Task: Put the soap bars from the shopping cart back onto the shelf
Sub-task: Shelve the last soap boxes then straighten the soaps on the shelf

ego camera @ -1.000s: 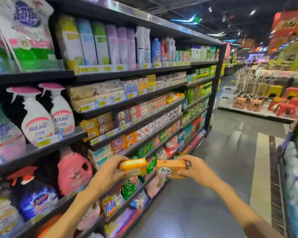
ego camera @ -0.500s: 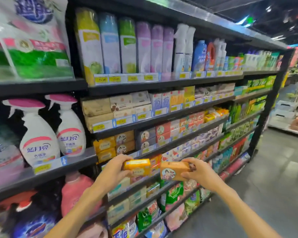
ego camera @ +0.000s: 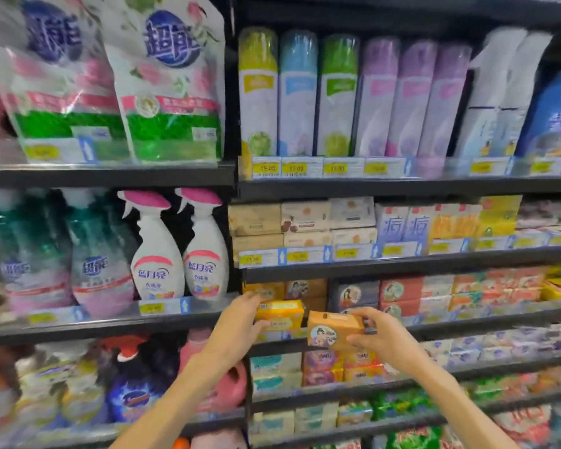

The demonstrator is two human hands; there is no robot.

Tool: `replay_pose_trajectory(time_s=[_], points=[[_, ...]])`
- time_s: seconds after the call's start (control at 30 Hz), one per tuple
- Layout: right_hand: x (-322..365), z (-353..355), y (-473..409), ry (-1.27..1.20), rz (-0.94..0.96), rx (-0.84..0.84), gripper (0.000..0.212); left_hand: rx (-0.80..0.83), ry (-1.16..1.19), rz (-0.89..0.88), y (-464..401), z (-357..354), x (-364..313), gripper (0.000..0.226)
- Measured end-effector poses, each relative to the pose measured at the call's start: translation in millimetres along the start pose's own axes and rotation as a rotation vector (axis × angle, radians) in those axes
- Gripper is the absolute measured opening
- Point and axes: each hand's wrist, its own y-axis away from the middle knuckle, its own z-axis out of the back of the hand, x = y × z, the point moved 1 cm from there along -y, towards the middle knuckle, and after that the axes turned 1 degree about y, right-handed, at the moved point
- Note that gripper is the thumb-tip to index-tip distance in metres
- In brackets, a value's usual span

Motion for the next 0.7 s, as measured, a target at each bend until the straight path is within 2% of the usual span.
replay_pose_trajectory(time_s=[0.1,0.3,0.53,0.63,0.7], points=[[-1.9,6.1,-8.7,0.003,0.022,0.017,0.047,-0.021,-0.082,0.043,-9.2,-7.4,-7.3,0.051],[-0.2,9.5,-21.3,0.039,0.089,0.017,0.048,0.02,-0.243,0.11,-17.9,-16.1,-17.7,0.048],[2.4,2.0,-29.5,0.027,0.124,0.032,0.049,0.128,-0.522,0.151,-21.1,-25.4,-21.6,0.071],[6.8,0.8,-30.4,0.027,0.14,0.008,0.048,0.144,-0.634,0.163,-20.6,-28.8,-24.5,0.07],[13.0,-1.1,-30.9,0.043,0.152,-0.01,0.047,0.149,-0.687,0.171,-19.8,-31.8,-24.8,0.059]])
